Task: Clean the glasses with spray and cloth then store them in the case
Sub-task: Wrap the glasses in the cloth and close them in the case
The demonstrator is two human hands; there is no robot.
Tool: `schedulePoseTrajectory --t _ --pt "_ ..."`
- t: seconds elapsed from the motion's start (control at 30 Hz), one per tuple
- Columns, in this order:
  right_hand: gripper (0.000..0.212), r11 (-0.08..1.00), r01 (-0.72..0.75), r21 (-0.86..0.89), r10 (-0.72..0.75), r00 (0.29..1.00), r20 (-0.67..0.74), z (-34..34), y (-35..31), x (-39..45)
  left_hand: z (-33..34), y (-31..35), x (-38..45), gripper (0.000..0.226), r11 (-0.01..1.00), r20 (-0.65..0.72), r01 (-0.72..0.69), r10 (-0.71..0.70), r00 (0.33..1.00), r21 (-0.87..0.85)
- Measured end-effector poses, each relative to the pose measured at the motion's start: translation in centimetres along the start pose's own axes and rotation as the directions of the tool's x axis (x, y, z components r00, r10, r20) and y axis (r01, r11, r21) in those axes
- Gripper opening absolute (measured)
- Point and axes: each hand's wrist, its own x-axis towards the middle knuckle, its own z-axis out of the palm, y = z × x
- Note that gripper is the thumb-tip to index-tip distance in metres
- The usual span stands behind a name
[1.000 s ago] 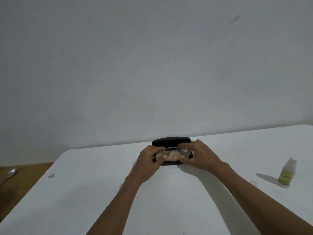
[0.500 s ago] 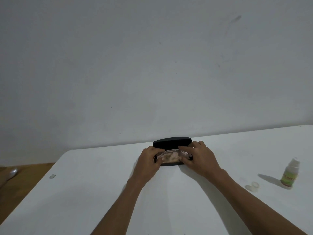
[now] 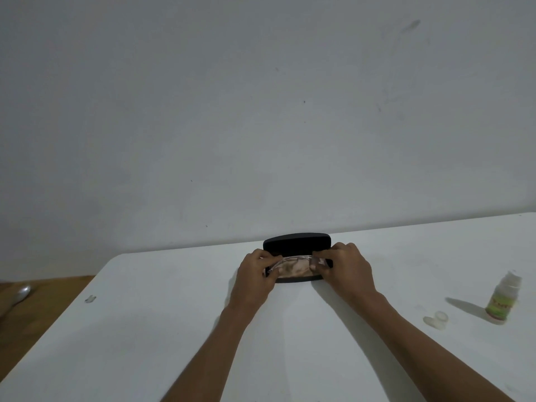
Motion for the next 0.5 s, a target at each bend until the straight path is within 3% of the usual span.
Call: schedulePoseTrajectory --t 0.33,0.5 --pt "0.02 0.996 -0.054 0.069 0.053 0.998 0.016 0.1 0.1 0.0 0.4 0.4 -0.1 0.028 0.998 -0.023 0.062 -0.062 0.998 -0.03" --pt "0.015 0.989 -0.053 0.139 0.072 0.988 -0.136 -0.7 0.3 -0.5 -0.7 1.0 -0.8 0.018 0.986 -0.154 0.022 -0.047 0.987 -0.162"
